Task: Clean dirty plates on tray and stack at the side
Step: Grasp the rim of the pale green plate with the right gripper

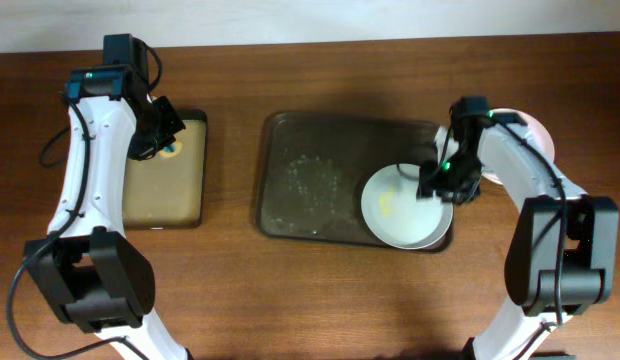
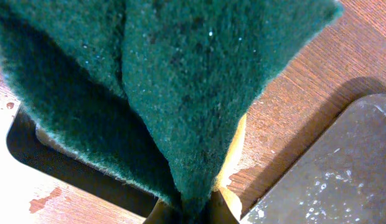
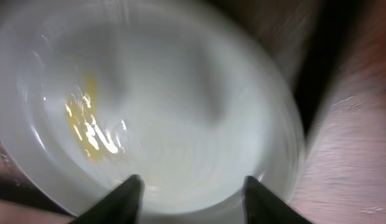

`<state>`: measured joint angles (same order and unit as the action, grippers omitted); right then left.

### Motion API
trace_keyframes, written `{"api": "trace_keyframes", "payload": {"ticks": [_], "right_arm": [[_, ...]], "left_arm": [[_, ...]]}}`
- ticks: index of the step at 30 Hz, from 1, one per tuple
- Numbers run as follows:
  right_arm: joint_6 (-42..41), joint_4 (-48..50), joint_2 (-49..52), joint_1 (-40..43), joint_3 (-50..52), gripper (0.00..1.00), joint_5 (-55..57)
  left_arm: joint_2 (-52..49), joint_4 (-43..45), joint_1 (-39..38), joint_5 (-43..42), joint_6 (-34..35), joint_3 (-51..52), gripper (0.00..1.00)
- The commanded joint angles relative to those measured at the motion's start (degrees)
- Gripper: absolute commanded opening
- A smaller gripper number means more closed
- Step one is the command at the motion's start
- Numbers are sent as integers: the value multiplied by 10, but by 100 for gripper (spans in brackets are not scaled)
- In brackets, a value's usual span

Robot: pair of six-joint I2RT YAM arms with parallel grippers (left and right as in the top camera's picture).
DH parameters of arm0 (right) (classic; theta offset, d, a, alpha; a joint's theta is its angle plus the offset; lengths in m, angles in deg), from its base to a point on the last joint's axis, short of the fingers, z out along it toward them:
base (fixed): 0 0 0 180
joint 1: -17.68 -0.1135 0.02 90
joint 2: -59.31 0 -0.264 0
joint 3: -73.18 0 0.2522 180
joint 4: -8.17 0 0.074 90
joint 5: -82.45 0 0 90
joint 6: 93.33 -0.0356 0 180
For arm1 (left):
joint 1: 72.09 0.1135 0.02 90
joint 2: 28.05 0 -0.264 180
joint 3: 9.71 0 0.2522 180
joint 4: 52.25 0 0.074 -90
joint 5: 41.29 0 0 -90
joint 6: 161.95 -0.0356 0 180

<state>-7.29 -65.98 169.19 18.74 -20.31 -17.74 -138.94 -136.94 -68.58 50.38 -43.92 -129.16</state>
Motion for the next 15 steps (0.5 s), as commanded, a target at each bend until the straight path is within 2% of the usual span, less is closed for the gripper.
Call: {"api": "trace_keyframes", "payload": {"ticks": [1,7,15], "right_arm": [[27,8,-14,-1,-39,58,127],[44,7,15,9,-9,53,88],[39,26,15,9,45,53,63]], "left_arm": [[3,2,-1,-5,-14,1,0],[3,2,-1,-5,-14,1,0],[3,3,-1,-9,-14,1,0]]}}
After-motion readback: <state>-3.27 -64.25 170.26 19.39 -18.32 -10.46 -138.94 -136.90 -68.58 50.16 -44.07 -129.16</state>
